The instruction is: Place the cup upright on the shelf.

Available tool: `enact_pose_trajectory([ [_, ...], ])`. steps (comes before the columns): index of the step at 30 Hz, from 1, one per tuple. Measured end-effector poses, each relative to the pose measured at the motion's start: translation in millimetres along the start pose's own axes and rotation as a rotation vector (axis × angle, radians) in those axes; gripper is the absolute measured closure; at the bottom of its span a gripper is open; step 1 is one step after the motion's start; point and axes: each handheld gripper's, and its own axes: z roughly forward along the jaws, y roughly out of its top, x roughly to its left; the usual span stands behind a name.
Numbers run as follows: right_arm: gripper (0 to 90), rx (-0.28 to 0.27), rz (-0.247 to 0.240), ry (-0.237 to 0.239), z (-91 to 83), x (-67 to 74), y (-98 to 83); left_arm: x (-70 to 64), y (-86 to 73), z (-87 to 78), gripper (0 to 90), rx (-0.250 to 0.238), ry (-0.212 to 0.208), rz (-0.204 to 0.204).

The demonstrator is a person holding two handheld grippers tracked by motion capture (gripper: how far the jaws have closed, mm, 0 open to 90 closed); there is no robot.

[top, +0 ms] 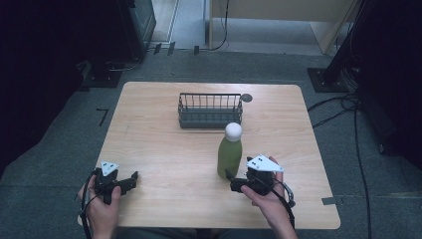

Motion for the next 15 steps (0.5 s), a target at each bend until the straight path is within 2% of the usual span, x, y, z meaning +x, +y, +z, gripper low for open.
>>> enact_pose_trajectory([
  [15,12.8,-0.012,0.022,0.007,19.0,6.5,7.4,0.1,0.0,-0.1,13.5,0.001,0.000,0.001],
])
